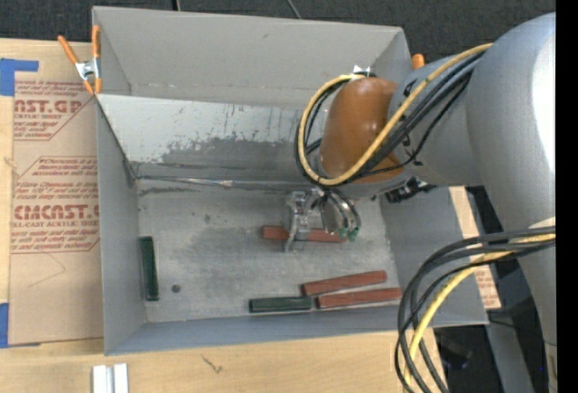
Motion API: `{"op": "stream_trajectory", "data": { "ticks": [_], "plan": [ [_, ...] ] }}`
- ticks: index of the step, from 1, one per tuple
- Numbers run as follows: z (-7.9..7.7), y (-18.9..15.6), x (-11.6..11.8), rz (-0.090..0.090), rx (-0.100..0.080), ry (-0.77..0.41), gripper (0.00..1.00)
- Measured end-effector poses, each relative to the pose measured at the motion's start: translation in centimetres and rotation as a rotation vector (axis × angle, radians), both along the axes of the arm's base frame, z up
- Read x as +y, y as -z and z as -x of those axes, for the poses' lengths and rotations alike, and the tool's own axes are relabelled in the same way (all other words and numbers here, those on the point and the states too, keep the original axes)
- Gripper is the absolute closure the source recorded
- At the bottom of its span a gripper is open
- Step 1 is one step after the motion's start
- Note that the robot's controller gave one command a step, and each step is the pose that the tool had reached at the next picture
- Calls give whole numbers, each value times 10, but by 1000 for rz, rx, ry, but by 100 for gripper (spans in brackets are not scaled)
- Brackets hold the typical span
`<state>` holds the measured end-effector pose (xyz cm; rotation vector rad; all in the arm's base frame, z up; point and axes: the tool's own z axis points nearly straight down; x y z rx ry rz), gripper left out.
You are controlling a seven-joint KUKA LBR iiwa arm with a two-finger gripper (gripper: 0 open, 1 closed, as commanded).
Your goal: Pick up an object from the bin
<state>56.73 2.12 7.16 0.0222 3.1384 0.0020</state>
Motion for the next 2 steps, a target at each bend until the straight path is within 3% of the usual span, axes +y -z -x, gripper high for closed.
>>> {"op": "stream_trajectory", "data": {
  "ticks": [1,2],
  "plan": [
    [0,0,0,0,0,0,100],
    [-11,-86,-7,2,4,-40,0]
  ]
}}
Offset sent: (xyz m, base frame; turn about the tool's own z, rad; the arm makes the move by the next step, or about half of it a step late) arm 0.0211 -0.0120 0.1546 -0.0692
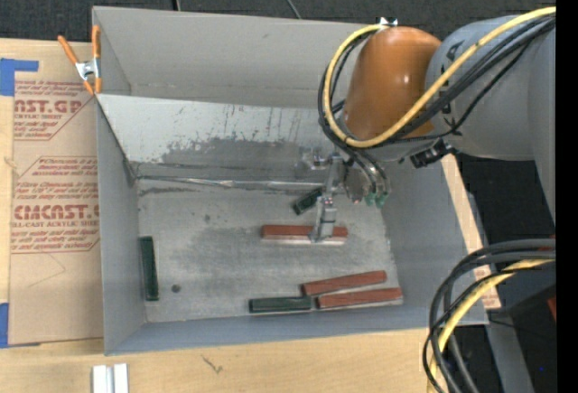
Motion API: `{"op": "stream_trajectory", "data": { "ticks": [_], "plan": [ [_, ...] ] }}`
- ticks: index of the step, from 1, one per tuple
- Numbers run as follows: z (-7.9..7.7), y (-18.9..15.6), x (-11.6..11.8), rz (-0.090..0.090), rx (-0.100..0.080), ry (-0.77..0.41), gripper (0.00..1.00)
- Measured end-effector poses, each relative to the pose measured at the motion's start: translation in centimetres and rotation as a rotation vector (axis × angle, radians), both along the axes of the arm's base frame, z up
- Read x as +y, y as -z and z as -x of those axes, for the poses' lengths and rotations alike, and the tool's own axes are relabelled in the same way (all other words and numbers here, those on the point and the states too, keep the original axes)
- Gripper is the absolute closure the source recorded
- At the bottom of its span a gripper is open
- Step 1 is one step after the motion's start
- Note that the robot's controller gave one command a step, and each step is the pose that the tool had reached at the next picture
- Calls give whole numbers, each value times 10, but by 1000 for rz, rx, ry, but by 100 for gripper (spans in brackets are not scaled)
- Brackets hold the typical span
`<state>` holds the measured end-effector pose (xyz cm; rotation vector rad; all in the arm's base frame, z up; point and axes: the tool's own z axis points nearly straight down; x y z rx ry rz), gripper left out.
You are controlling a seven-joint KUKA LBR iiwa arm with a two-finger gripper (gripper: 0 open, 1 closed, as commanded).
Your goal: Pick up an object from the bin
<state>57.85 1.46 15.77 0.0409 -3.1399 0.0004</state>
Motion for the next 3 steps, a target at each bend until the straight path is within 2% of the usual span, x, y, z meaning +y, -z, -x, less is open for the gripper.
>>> {"op": "stream_trajectory", "data": {
  "ticks": [1,2,3],
  "plan": [
    [-10,-68,-5,0,-5,-29,0],
    [-8,-18,-5,0,-12,-107,0],
    [14,84,-2,-1,-2,-180,100]
  ]
}}
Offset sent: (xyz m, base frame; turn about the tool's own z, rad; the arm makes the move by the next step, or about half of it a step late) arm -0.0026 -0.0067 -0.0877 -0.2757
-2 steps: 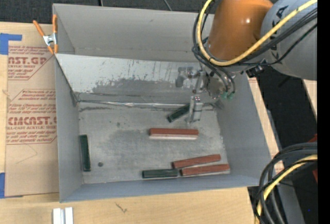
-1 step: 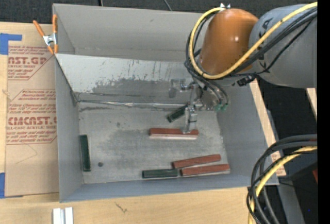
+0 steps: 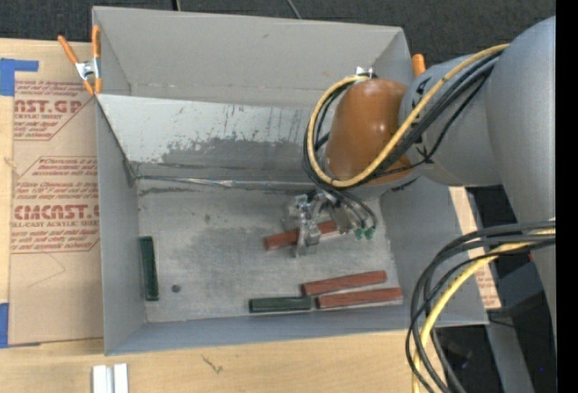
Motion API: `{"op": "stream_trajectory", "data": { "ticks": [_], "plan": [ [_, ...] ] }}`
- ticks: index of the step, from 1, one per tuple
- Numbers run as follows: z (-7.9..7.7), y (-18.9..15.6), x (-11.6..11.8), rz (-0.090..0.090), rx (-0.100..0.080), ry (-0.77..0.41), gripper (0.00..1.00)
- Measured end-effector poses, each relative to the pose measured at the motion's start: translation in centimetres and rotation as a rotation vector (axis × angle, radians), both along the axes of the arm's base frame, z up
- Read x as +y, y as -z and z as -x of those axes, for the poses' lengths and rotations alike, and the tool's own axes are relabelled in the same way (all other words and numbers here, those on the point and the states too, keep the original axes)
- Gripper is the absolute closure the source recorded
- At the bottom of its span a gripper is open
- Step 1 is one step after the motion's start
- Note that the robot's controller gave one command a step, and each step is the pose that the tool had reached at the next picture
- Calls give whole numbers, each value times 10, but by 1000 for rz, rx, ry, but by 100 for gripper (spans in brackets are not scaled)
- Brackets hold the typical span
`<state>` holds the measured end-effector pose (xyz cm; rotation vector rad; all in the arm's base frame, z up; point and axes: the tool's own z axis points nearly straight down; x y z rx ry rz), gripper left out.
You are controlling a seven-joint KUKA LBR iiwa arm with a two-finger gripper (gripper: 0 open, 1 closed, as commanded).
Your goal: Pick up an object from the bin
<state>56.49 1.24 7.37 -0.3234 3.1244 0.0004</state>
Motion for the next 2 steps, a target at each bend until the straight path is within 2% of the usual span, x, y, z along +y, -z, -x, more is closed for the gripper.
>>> {"op": "stream_trajectory", "data": {
  "ticks": [1,2],
  "plan": [
    [0,0,0,0,0,0,100],
    [-2,-193,22,0,-2,31,100]
  ]
}}
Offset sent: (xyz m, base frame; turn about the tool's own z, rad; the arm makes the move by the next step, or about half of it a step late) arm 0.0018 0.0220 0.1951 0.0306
